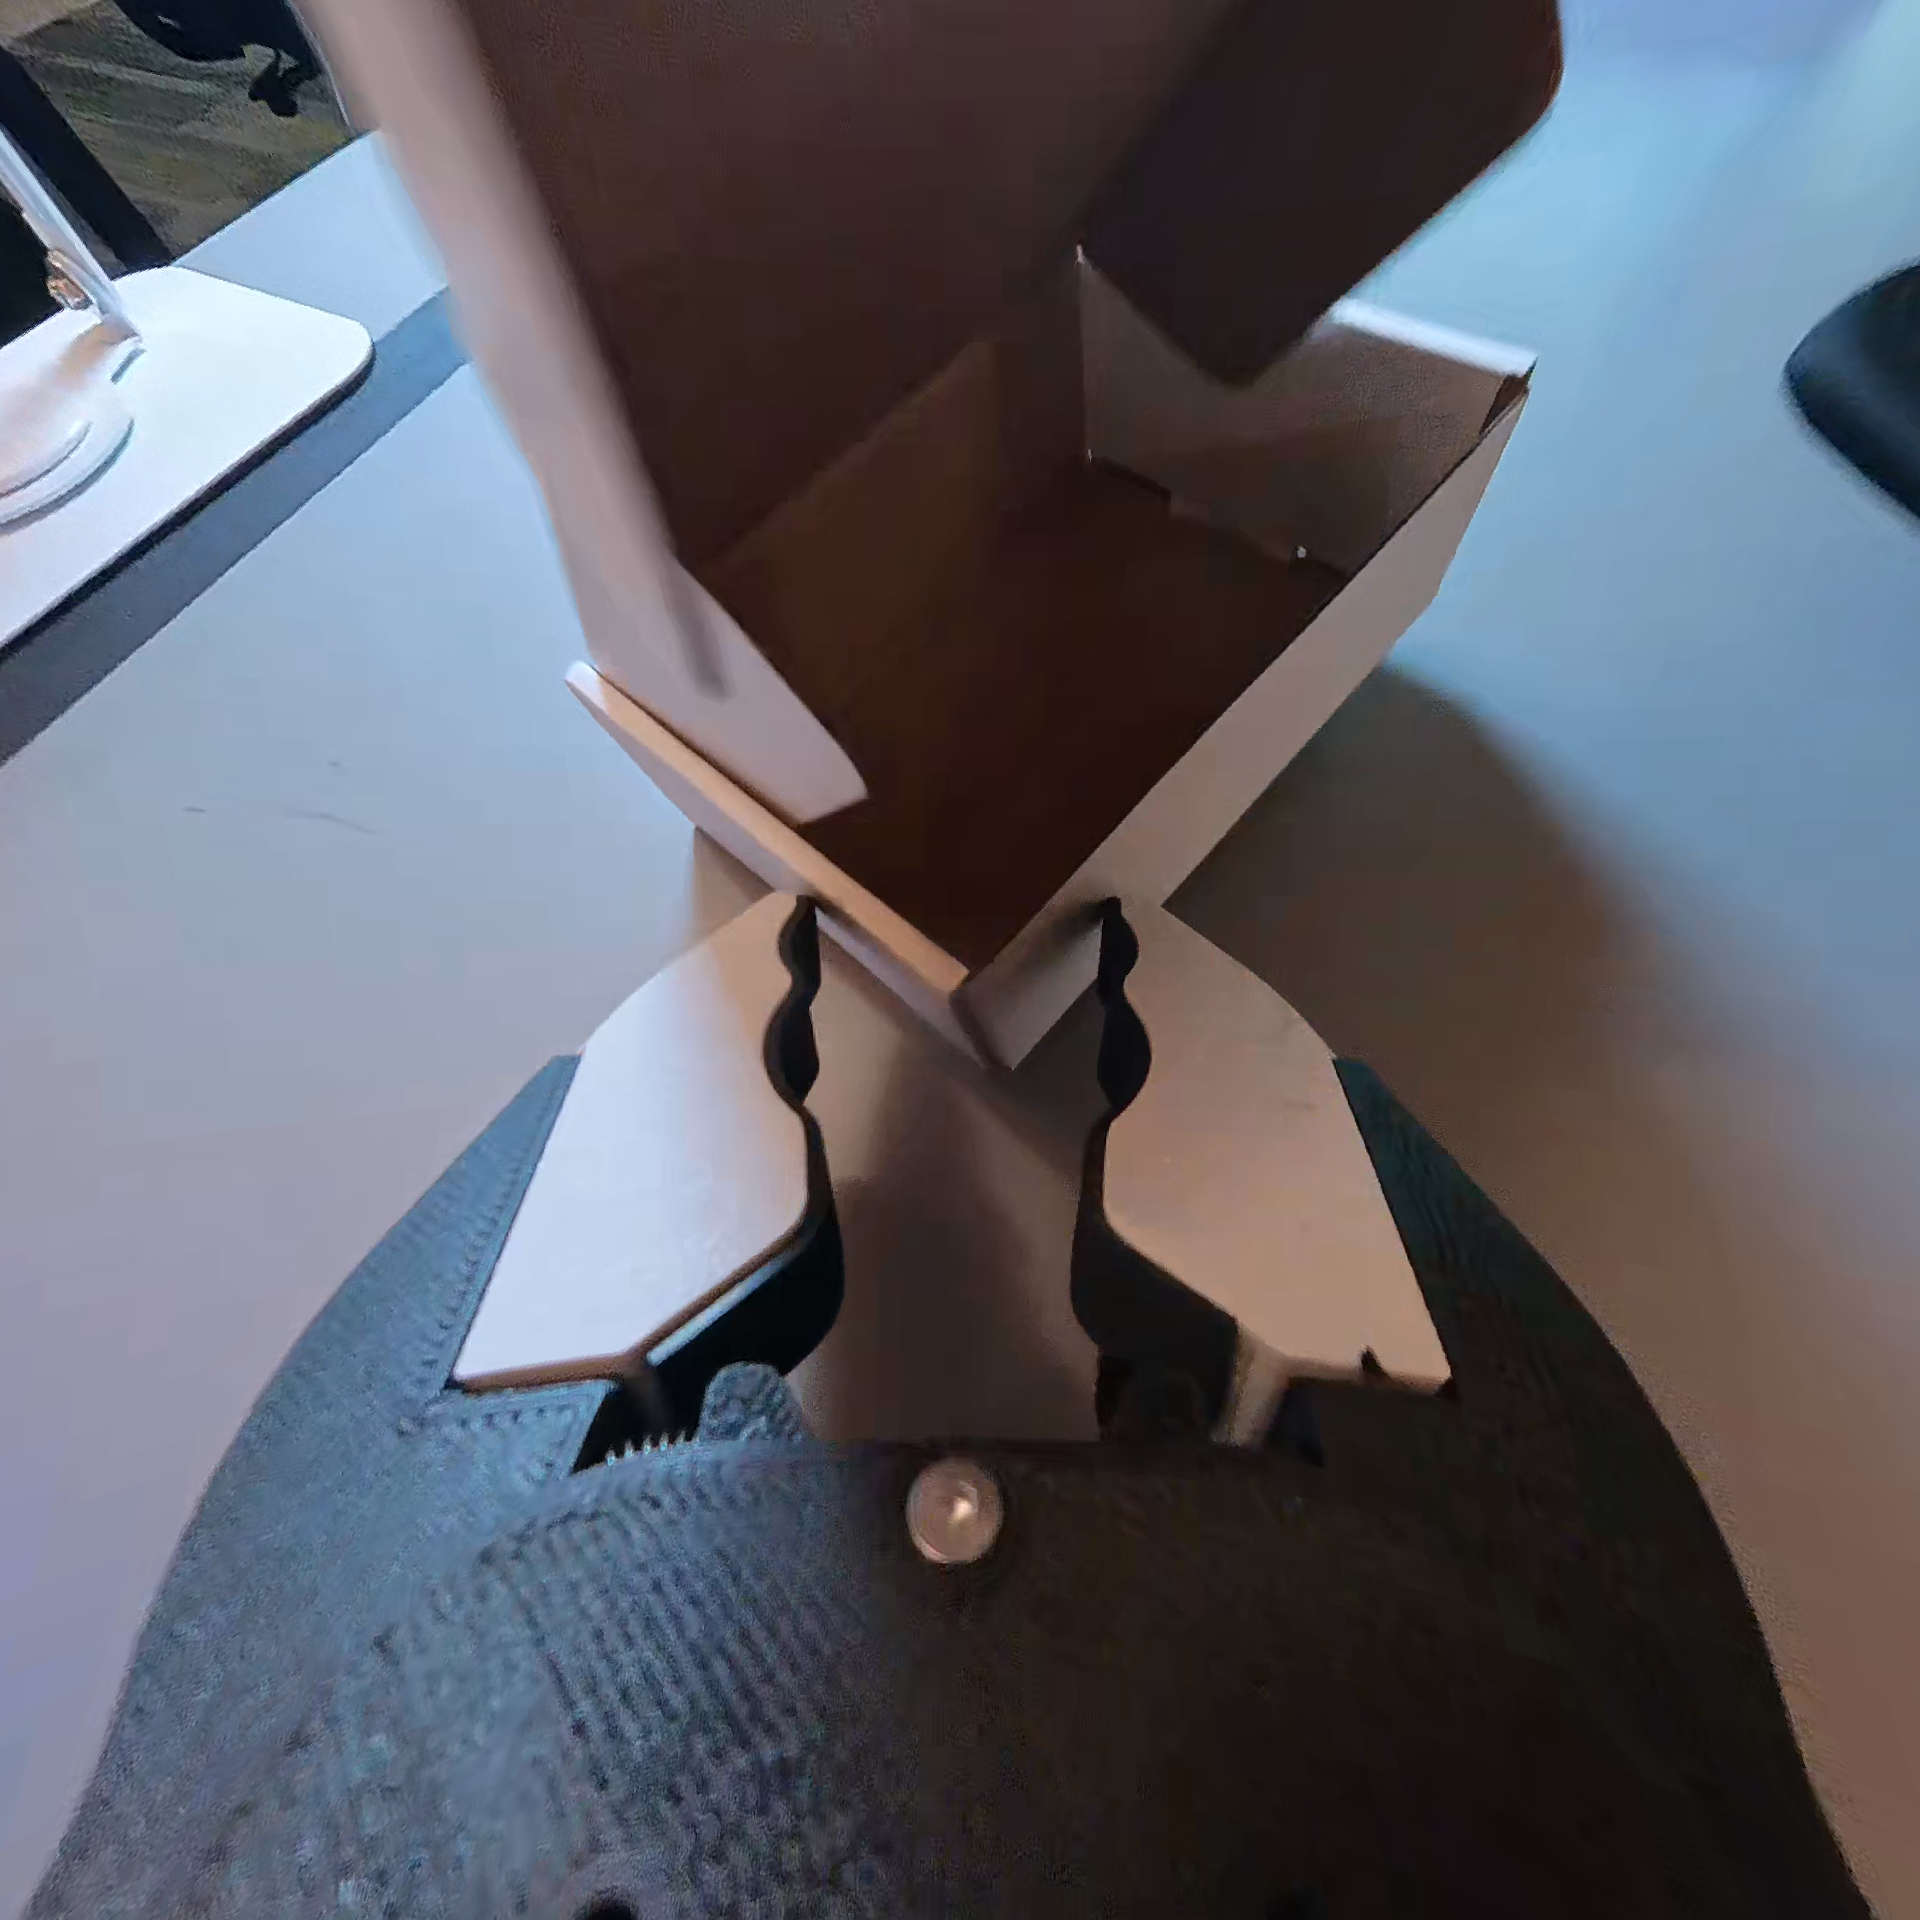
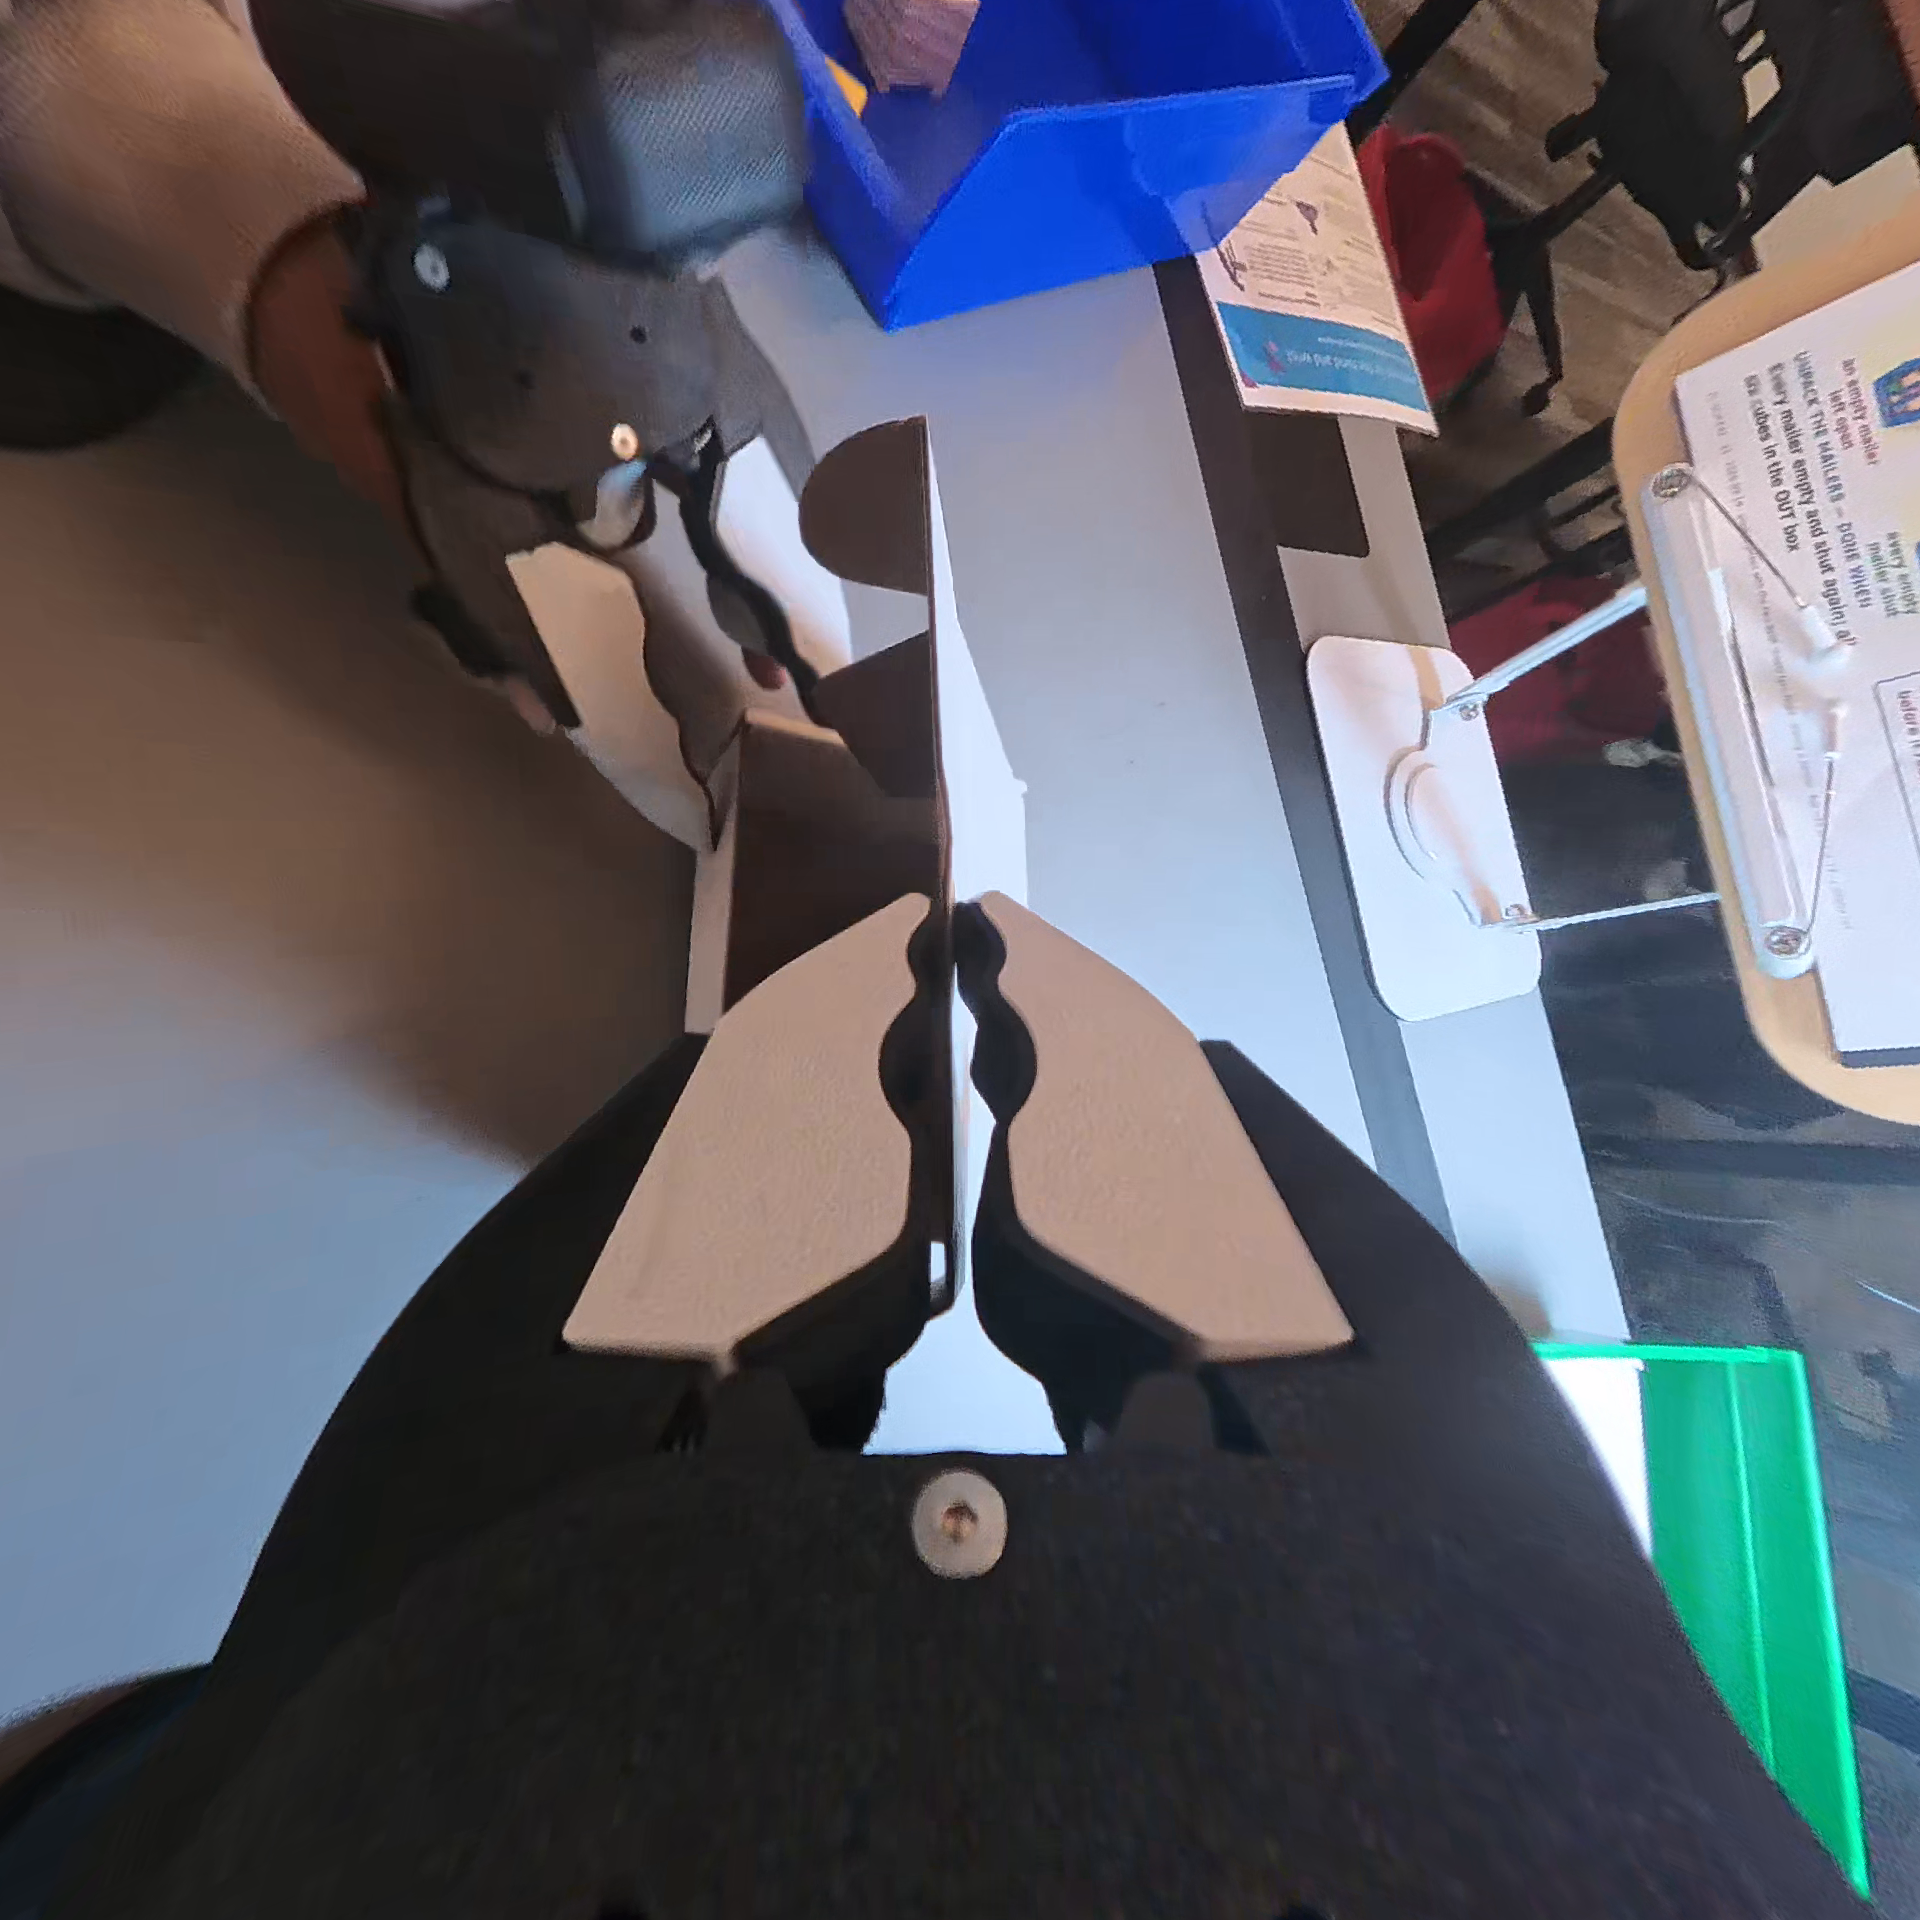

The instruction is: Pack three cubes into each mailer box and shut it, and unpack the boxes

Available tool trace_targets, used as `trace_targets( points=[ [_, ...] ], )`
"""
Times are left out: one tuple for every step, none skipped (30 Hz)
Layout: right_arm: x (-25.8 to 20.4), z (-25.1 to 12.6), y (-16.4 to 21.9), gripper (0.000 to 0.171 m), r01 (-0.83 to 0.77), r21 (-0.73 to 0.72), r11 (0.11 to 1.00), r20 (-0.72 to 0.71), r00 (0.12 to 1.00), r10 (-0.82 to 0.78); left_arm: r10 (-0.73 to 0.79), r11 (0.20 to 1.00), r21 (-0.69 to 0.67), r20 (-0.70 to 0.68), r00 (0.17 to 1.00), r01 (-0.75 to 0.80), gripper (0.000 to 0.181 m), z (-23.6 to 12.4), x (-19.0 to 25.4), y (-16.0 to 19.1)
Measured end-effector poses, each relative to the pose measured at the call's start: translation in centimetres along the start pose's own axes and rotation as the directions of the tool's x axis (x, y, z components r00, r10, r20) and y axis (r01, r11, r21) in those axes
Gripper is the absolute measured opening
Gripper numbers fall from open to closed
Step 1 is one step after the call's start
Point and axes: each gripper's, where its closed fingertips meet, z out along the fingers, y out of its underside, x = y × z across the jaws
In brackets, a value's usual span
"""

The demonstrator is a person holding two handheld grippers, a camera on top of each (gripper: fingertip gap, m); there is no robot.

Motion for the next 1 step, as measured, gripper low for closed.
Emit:
trace_targets(
  points=[
    [0.53,-0.14,-0.21,0.001,-0.012,0.009,1.000,0.013,1.000,0.012,0.036,0.999,-0.011,0.017,0.999,-0.036,0.050,0.09,0.00,0.13]
  ],
)
